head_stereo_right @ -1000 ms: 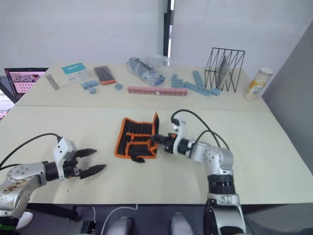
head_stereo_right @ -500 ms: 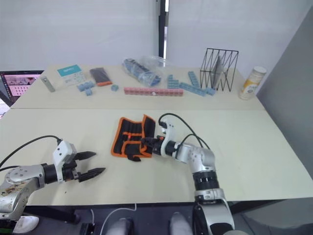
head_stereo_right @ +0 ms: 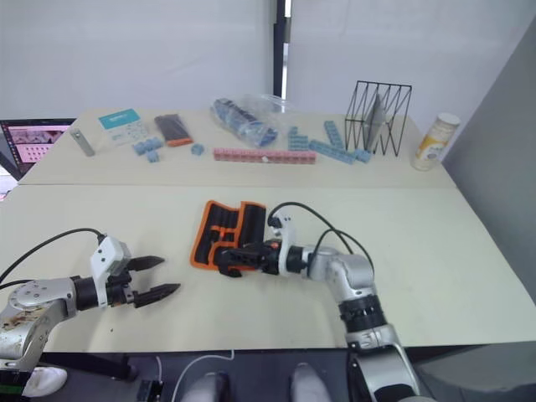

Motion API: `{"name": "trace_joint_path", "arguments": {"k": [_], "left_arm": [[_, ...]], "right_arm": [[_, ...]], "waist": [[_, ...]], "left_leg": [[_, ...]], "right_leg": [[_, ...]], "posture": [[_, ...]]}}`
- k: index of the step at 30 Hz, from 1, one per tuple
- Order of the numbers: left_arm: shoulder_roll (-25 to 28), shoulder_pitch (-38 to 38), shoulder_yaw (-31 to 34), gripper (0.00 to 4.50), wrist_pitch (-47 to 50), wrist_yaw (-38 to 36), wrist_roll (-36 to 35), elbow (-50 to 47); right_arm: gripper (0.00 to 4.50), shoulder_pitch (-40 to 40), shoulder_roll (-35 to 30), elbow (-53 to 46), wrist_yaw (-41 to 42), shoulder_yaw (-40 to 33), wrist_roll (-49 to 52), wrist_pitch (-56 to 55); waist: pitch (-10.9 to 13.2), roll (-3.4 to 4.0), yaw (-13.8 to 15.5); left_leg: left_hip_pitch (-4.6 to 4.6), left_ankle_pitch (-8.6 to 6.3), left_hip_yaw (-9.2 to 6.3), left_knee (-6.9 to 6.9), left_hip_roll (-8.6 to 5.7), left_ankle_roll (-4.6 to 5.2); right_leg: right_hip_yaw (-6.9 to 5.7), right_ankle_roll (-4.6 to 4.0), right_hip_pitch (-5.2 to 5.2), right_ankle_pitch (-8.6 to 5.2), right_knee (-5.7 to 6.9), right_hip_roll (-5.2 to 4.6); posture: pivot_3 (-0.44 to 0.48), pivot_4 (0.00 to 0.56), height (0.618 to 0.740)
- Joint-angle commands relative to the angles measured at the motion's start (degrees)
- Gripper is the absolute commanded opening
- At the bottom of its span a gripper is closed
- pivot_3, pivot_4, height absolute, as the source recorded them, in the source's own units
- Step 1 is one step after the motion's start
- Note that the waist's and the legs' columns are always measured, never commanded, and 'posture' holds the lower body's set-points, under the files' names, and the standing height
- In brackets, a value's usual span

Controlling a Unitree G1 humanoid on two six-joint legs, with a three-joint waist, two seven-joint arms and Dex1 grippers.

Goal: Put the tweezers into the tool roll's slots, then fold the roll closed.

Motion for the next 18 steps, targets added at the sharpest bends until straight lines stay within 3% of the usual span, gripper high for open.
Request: {"name": "trace_joint_path", "arguments": {"k": [1, 5, 6, 13, 18], "left_arm": [[0.22, -2.32, 2.20, 4.50, 1.66, -0.78, -3.02, -0.22], [-0.58, -4.53, 3.79, 4.50, 5.40, -0.52, -7.03, -0.15], [-0.69, -4.76, 3.94, 4.50, 5.96, -0.45, -7.53, -0.20], [-2.08, -5.39, 4.34, 4.50, 12.91, 0.87, -12.46, -2.81], [-3.11, -7.15, 4.49, 4.50, 19.10, 5.02, -15.05, -3.06]], "right_arm": [[4.46, -0.77, -2.93, -5.77, 4.73, -0.98, -0.98, -8.34], [4.46, -1.03, -6.02, -5.12, 7.34, 0.40, -4.96, -16.15], [3.94, -1.03, -6.13, -4.72, 7.65, 0.61, -5.50, -17.43], [1.56, -0.20, -5.31, 0.55, 8.40, 6.10, -14.37, -29.23], [0.03, 0.62, -4.01, 5.59, 7.45, 9.05, -18.97, -31.69]], "waist": [[0.03, 0.01, 0.06], [0.04, 0.00, 0.08], [0.04, 0.00, 0.08], [0.05, -0.02, -0.05], [0.05, -0.02, 0.00]], "left_leg": [[-0.08, 0.00, 0.00, 0.02, -0.01, 0.00], [-0.18, 0.01, -0.01, 0.08, 0.00, 0.01], [-0.17, 0.01, -0.01, 0.08, 0.00, 0.01], [-0.15, 0.01, -0.01, 0.02, 0.00, 0.02], [-0.17, 0.01, -0.02, 0.05, -0.01, 0.02]], "right_leg": [[0.00, 0.00, -0.06, 0.00, 0.00, 0.00], [-0.02, 0.02, -0.13, 0.01, 0.02, 0.00], [-0.02, 0.02, -0.13, 0.01, 0.03, 0.00], [-0.02, 0.41, -0.15, 0.22, 0.05, 0.03], [-0.01, 0.44, -0.13, 0.23, 0.04, 0.02]], "posture": [[0.000, 0.150, 0.740], [0.000, 0.150, 0.740], [0.000, 0.150, 0.740], [0.000, 0.150, 0.740], [0.000, 0.150, 0.740]]}}
